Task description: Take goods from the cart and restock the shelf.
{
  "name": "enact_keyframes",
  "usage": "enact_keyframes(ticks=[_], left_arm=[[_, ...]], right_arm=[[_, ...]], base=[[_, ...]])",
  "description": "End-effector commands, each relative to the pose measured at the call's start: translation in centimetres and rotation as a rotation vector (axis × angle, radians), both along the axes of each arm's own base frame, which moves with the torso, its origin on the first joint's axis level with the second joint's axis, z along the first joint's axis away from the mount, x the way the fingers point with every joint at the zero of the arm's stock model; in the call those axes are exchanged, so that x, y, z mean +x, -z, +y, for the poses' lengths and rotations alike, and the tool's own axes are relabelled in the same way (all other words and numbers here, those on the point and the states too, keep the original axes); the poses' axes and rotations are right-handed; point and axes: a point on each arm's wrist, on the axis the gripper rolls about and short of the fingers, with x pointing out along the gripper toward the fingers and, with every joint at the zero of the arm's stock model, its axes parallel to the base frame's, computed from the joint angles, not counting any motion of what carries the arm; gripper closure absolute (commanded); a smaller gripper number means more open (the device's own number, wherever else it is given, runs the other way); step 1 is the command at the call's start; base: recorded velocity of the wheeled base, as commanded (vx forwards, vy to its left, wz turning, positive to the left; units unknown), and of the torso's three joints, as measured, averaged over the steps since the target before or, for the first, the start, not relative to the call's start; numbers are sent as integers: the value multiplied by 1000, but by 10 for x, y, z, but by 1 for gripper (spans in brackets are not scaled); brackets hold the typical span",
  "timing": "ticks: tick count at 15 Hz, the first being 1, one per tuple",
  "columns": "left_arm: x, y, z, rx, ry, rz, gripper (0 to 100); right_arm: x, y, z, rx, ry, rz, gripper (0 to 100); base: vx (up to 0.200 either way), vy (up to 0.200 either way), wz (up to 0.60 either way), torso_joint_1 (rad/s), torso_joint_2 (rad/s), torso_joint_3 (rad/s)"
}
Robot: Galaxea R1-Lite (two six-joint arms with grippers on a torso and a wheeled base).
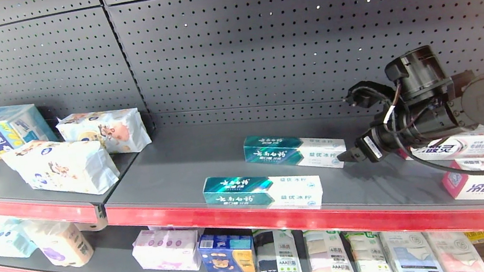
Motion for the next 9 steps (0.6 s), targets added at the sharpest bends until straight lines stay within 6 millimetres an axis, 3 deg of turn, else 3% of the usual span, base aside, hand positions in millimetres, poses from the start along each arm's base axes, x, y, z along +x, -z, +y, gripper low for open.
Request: enact_keyframes(ticks=[1,9], left_arm=[[0,0,0,-1,-1,0,0],[0,0,0,-1,-1,0,0]], right_arm=[[-6,-7,-3,7,-1,-17,0],[2,-12,-17,3,39,-40,0]], base=[[0,0,0,0,0,0],[0,0,0,0,0,0]])
